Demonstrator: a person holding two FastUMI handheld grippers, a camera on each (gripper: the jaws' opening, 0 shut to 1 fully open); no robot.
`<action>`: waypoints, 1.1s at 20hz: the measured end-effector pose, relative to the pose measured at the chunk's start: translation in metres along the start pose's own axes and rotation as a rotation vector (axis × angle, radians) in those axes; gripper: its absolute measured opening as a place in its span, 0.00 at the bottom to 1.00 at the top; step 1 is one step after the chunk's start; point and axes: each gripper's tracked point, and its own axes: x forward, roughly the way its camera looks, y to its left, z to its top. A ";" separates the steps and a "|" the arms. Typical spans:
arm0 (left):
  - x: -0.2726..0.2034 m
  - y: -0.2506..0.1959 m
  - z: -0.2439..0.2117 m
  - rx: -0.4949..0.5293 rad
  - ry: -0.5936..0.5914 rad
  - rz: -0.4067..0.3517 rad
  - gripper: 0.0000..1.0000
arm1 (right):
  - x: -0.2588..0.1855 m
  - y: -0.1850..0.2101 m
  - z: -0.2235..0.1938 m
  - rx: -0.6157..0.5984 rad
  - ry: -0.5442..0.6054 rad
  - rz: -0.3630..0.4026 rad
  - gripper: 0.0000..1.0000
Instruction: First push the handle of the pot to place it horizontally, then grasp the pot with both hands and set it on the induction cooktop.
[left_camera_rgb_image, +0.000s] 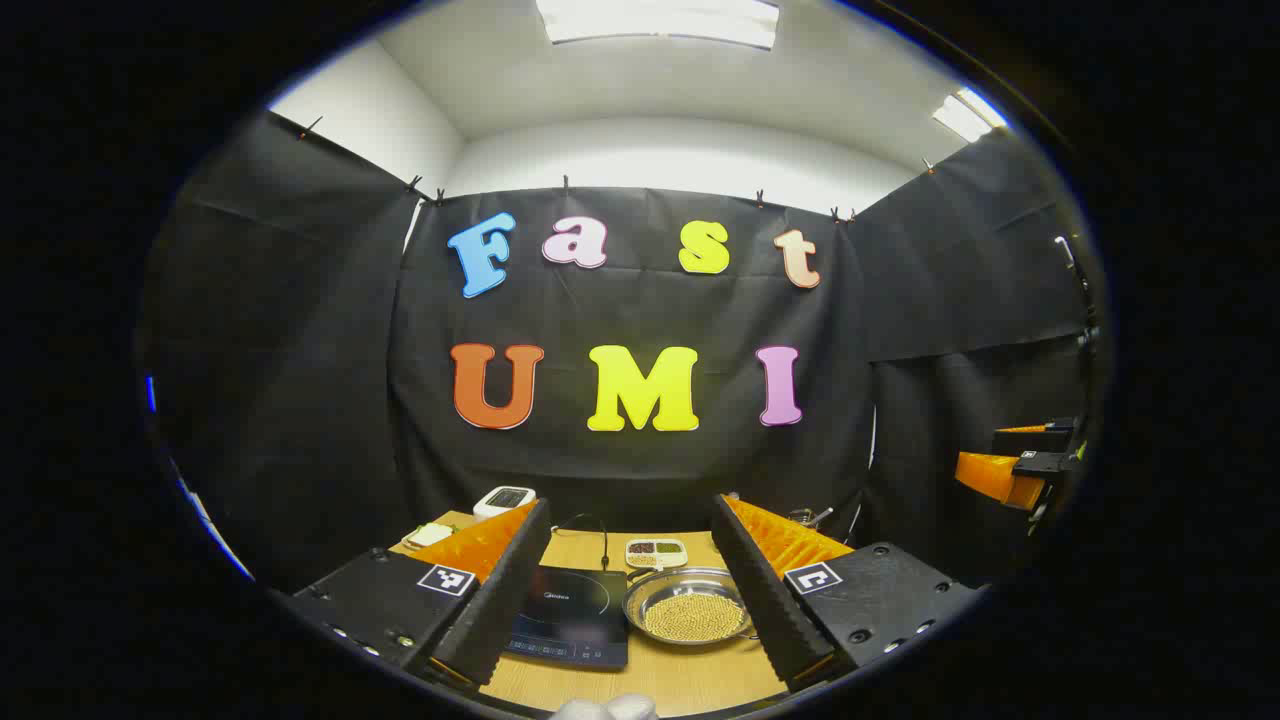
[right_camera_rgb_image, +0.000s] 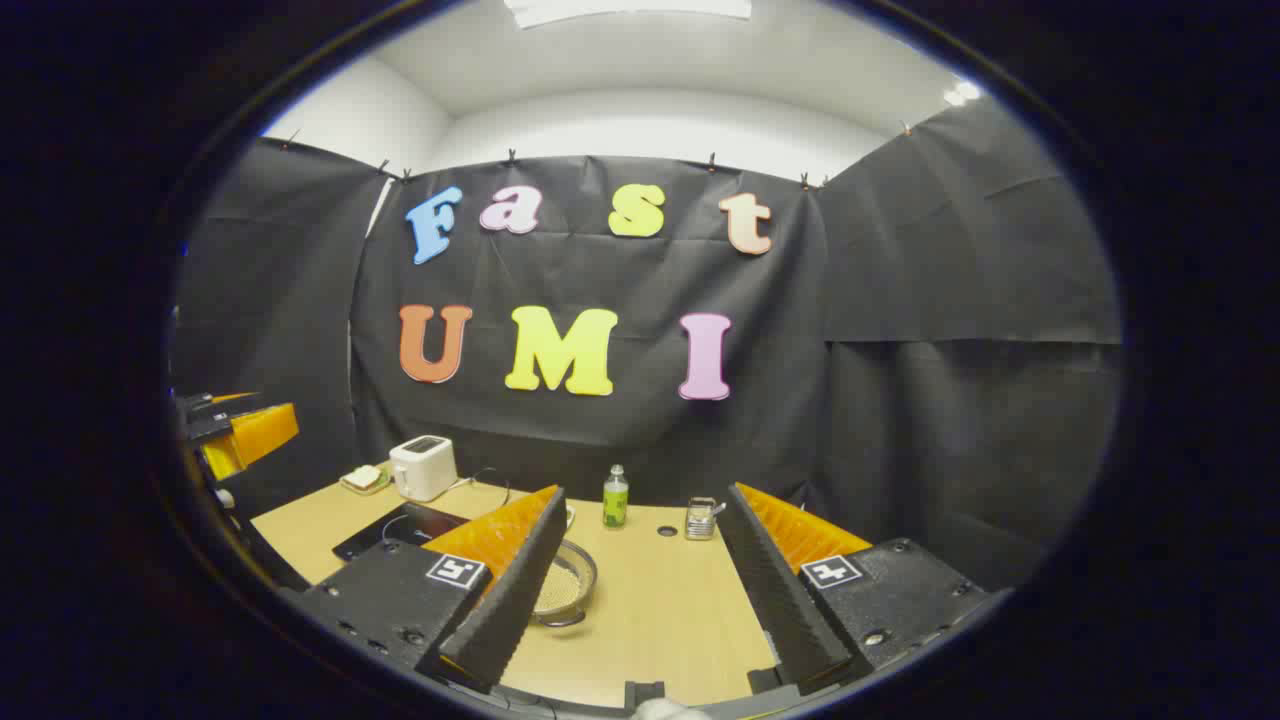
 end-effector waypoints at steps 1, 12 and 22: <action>0.001 0.003 -0.001 -0.004 0.004 0.000 0.96 | -0.001 0.000 0.003 0.000 -0.007 -0.006 0.98; -0.004 0.024 -0.006 0.014 0.029 0.024 0.96 | -0.003 0.012 0.005 0.021 -0.017 -0.004 0.98; -0.002 0.023 -0.016 0.034 0.058 -0.006 0.96 | -0.004 0.029 -0.015 0.040 0.041 0.022 0.98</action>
